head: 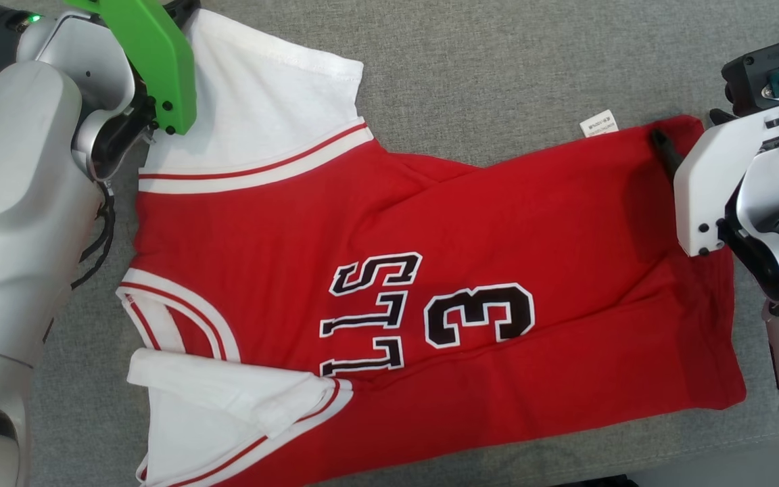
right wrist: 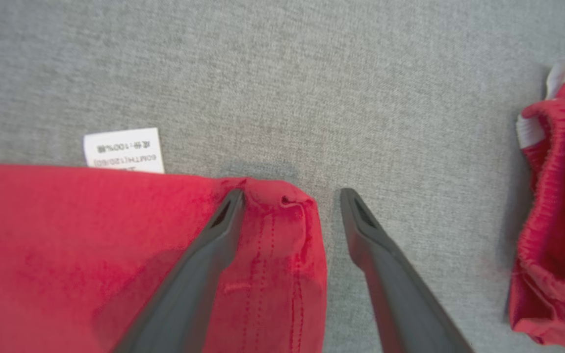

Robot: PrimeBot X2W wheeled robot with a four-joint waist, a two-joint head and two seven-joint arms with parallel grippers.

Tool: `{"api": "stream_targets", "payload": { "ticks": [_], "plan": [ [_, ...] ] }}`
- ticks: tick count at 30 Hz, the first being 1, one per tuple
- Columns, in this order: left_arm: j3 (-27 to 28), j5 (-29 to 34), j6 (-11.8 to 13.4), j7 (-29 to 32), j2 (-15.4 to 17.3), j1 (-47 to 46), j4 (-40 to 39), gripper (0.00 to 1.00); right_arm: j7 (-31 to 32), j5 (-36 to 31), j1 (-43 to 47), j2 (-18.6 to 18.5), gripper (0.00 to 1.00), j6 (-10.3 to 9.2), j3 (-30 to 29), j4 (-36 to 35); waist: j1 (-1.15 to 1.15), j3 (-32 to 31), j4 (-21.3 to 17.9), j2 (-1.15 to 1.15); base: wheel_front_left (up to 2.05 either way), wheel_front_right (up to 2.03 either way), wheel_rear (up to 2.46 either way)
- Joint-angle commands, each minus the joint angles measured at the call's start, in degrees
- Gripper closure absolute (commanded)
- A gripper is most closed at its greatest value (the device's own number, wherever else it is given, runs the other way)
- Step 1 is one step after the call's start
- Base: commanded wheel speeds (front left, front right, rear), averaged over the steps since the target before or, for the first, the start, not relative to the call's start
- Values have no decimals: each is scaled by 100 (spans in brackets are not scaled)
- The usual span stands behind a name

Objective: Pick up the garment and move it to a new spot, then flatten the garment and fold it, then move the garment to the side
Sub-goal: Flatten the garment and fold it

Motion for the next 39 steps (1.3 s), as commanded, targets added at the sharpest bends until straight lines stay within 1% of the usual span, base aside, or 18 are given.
{"api": "stream_targets", "payload": {
  "ticks": [1,2,3,5,6,9,10,11,17,20,25,31,35,39],
  "plan": [
    [-7,-13,42,41,45,-11,34,100,-7,-11,70,21,10,-1,16,85,0,2,-3,0,0,0,0],
    [-24,-9,53,44,44,-13,7,100,-32,14,34,58,47,-1,41,131,0,-5,-2,0,0,0,0],
    [-24,-9,53,44,44,-13,7,100,-32,14,34,58,47,-1,41,131,0,-5,-2,0,0,0,0],
    [-37,10,62,12,72,-14,-28,100,-47,-7,6,47,59,-3,75,194,0,-23,-4,0,0,0,0],
    [-41,19,64,2,82,-17,-37,100,-70,-34,-15,43,62,-3,91,208,0,-28,-3,0,0,0,0],
    [-15,7,80,-90,90,-28,-84,100,-111,-57,-77,22,78,-3,123,275,0,-44,10,0,0,0,0],
    [-1,10,89,-144,89,-31,-103,100,-133,-68,-89,9,91,-4,124,292,0,-50,20,0,0,0,0],
    [13,4,93,-196,78,-26,-120,100,-158,-75,-98,-5,100,-4,110,306,0,-61,40,0,0,0,0],
    [299,-269,53,-802,99,203,-330,100,-359,-46,-21,-32,100,-5,27,361,0,-223,156,0,0,0,0],
    [430,-460,19,-1035,198,412,-551,100,-438,-20,51,-51,100,-4,-29,379,0,-365,222,0,0,0,0],
    [587,-687,14,-1235,417,855,-986,100,-587,44,250,-77,100,-4,-145,366,0,-619,347,0,0,0,0],
    [812,-999,124,-1406,699,1621,-1701,100,-841,287,566,-165,100,-5,-99,235,0,-961,467,0,0,0,0],
    [810,-1130,273,-1392,848,2239,-2306,100,-835,592,858,-408,100,-4,44,43,0,-1147,576,0,0,0,0],
    [836,-1285,471,-1513,900,2892,-2935,100,-1047,864,1055,-946,100,-4,337,-242,0,-1299,674,0,0,0,0]
  ]
}}
